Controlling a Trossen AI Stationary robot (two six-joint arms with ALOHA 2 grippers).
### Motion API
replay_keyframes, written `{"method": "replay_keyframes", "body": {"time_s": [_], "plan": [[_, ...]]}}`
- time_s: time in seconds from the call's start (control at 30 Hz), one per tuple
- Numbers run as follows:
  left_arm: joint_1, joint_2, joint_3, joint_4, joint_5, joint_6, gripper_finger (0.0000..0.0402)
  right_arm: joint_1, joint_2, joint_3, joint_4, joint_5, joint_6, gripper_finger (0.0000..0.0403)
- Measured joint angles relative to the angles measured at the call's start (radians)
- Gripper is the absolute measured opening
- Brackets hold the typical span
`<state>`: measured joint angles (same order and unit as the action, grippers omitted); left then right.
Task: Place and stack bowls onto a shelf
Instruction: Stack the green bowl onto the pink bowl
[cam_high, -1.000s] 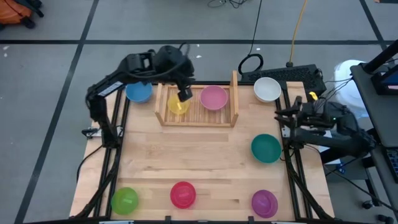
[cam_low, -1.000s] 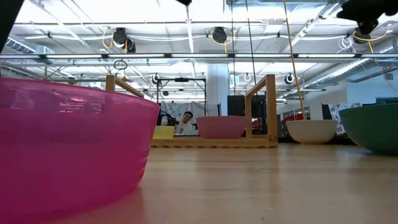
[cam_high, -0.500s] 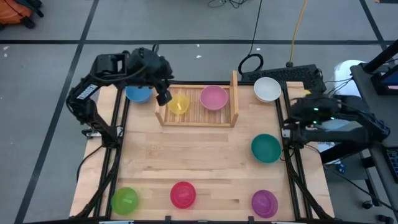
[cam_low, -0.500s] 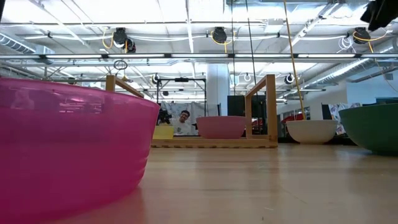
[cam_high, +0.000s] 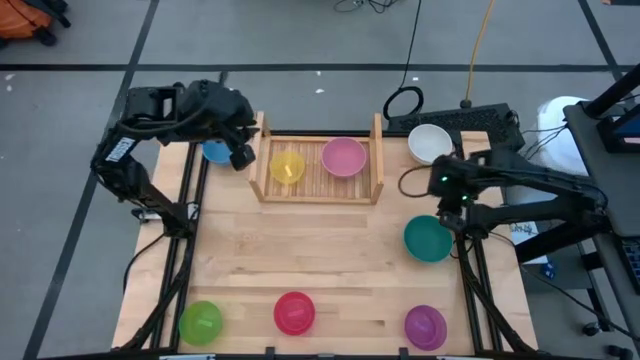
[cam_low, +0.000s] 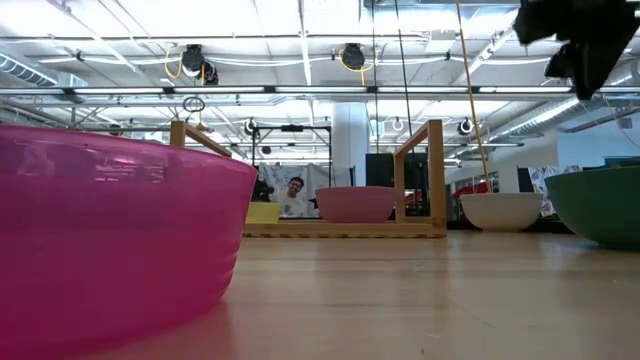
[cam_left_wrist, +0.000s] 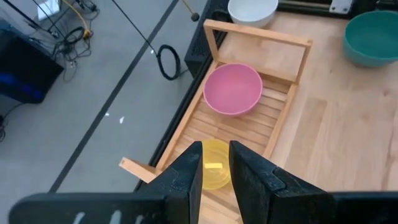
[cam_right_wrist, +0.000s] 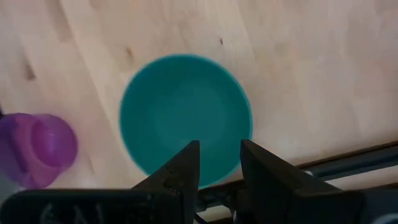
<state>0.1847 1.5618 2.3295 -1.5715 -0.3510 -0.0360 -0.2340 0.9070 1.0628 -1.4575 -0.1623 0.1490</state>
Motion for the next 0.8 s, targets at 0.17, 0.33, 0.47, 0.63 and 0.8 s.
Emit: {"method": "replay_keyframes", "body": {"time_s": [0.17,0.33,0.47,0.63,0.8], "plan": [[-0.004,-0.029,0.000,0.000,0.000,0.001,0.0086,0.000,0.028,-0.114,0.080,-0.022,0.004,0.0109],[-0.007,-0.049,0.000,0.001,0.000,0.000,0.0086,0.000,0.031,-0.215,0.195,-0.022,0.033,0.0109],[-0.011,-0.056,0.000,0.001,0.001,0.000,0.0086,0.000,0.031,-0.301,0.267,0.002,0.031,0.0109],[-0.018,-0.059,0.000,0.001,0.002,-0.004,0.0086,-0.001,0.031,-0.371,0.282,0.101,0.016,0.0109],[-0.018,-0.059,0.000,0.001,0.004,-0.004,0.0086,-0.001,0.031,-0.375,0.285,0.161,0.012,0.0109]]}}
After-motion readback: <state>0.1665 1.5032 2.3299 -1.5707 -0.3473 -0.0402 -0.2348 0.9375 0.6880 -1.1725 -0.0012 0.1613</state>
